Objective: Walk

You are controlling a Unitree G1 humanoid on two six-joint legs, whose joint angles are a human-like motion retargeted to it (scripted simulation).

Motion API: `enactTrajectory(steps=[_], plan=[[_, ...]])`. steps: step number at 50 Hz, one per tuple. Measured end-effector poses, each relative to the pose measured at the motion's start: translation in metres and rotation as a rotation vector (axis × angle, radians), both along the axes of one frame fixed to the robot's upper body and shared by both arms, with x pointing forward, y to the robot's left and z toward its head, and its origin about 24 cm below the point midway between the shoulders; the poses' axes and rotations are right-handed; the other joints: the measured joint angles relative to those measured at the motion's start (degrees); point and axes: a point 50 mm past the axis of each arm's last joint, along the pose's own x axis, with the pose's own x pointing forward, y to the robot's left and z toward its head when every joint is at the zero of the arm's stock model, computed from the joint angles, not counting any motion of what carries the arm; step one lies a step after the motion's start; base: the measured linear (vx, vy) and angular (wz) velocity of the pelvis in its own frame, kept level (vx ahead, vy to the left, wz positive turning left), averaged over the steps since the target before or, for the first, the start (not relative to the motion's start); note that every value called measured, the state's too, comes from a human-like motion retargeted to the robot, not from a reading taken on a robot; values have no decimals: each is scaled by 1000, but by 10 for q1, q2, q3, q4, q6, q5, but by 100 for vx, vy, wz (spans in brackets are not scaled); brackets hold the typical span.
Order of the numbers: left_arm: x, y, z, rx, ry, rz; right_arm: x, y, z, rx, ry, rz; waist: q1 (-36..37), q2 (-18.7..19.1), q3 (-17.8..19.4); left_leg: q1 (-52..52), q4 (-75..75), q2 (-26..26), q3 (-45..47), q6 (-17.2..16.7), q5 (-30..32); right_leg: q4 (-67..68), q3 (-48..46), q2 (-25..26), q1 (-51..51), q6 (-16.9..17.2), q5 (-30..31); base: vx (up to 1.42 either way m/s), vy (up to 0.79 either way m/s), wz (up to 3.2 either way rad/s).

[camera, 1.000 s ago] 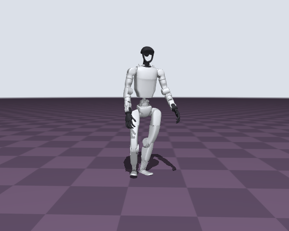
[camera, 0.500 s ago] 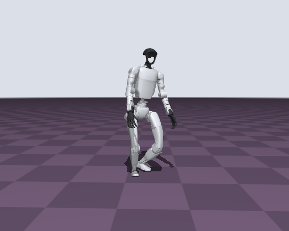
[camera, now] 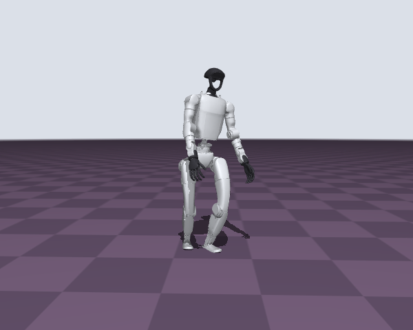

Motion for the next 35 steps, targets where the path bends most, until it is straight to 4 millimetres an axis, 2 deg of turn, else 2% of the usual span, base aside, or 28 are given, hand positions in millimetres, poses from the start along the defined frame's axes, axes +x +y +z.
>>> enactTrajectory(steps=[2,5,7,10,12,17,20,22,27,31,33,35], plan=[[25,-7,9,0,-76,-37,0,-4,0,-2,4,-3,-3,-2,7,42,-62,-19,10,5,15,-5,5,-12,11,1,3,13,8,-15],[46,-17,18,-1,-158,-95,-11,-4,-4,1,31,1,-12,4,8,44,-33,-20,20,4,-4,39,3,-31,5,8,-10,8,8,-19],[64,-24,27,-1,-219,-134,-8,-9,-3,-1,22,-3,-14,5,17,85,-94,-36,28,10,10,29,9,-38,18,9,-5,11,9,-28],[71,-33,31,-6,-259,-177,-16,-10,-5,-2,31,-6,-25,8,22,85,-65,-39,41,10,-8,72,11,-60,10,18,-18,6,9,-24],[79,-38,35,-10,-281,-199,-12,-14,-3,-5,18,-10,-27,10,30,120,-123,-56,47,17,6,68,18,-66,15,19,-15,10,10,-33],[70,-46,28,-25,-254,-222,-22,-17,-6,-6,24,-18,-40,6,42,123,-94,-73,67,21,-19,154,19,-113,-12,34,-28,5,8,-23],[66,-46,25,-27,-230,-224,-21,-19,-4,-7,13,-16,-42,2,49,144,-127,-90,82,32,-22,210,-40,-170,-48,36,-25,7,8,-46],[60,-47,21,-35,-200,-229,-24,-21,-5,-6,15,-22,-55,4,54,153,-153,-105,77,32,-6,229,18,-157,-100,25,-28,-1,10,23],[42,-48,9,-52,-113,-220,-30,-23,-7,-7,33,-39,-78,4,50,158,-191,-126,77,31,10,280,61,-158,-201,10,-28,7,2,16],[29,-47,1,-67,-53,-213,-37,-24,-11,-11,68,-67,-96,5,39,166,-232,-141,60,30,26,250,88,-134,-260,19,-28,17,-6,37],[25,-46,-1,-74,-32,-212,-37,-25,-11,-15,81,-81,-98,9,35,207,-318,-150,39,31,62,219,99,-110,-269,24,-28,25,-9,33],[17,-48,-5,-86,-6,-211,-41,-28,-13,-23,98,-97,-102,-3,33,223,-337,-162,31,29,74,212,118,-110,-276,34,-27,19,-11,43]])
